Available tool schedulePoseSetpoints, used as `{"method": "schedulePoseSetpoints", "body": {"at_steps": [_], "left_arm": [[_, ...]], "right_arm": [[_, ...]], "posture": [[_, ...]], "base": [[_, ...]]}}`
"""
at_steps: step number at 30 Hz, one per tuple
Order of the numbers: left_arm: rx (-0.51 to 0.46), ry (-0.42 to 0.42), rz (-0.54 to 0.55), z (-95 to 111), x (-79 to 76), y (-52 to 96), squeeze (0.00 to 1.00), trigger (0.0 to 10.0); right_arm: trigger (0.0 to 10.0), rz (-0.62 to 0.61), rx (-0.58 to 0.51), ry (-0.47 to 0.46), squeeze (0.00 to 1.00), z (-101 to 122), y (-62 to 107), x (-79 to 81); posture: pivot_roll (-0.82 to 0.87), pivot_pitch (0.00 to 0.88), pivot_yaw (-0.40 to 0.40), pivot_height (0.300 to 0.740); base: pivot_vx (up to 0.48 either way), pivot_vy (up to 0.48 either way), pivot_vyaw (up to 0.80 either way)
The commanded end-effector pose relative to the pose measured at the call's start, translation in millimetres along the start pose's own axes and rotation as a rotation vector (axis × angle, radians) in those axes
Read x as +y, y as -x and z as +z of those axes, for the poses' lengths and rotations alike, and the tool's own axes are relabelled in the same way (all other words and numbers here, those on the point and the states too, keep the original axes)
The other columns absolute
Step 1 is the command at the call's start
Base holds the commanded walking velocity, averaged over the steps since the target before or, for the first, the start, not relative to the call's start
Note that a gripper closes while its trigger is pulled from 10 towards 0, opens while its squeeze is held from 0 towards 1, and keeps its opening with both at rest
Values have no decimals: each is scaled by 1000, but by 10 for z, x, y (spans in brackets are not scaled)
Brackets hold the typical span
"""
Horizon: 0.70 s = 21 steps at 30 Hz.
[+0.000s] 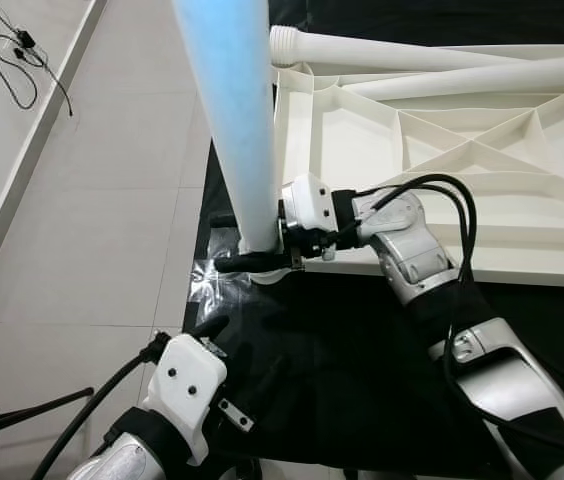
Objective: Building children table
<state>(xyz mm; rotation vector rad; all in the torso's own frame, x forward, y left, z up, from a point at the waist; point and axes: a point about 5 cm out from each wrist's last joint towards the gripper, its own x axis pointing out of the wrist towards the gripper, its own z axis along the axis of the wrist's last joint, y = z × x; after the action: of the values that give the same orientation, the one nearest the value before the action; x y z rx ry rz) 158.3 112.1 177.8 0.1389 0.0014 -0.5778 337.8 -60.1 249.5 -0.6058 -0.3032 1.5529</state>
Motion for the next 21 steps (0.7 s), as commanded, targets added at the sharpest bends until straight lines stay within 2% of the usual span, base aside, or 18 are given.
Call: {"method": "schedulePoseSetpoints", "body": {"at_steps": [1,2,4,7,10,21], "left_arm": [[24,-2,-9,-30,-21,35,0,10000],[24,-2,-9,-30,-21,35,0,10000],[23,-2,-9,-30,-23,35,0,10000],[23,-2,-9,-29,-25,34,0,10000],[22,1,-10,-27,-26,34,0,10000],[20,0,-9,-19,-16,34,0,10000]], "right_arm": [[10000,53,228,-215,0,-535,88,295],[10000,53,228,-215,0,-535,88,295],[10000,26,224,-306,0,-545,74,276],[10000,13,223,-347,0,-552,74,270],[10000,-1,267,-410,0,-608,105,287],[10000,-47,281,-476,0,-642,124,297]], "posture": [[52,414,92,740],[52,414,92,740],[52,414,92,740],[50,412,90,740],[50,419,91,740],[51,424,93,740]], "base": [[0,0,0],[0,0,0],[0,0,0],[0,0,0],[0,0,0],[0,0,0]]}}
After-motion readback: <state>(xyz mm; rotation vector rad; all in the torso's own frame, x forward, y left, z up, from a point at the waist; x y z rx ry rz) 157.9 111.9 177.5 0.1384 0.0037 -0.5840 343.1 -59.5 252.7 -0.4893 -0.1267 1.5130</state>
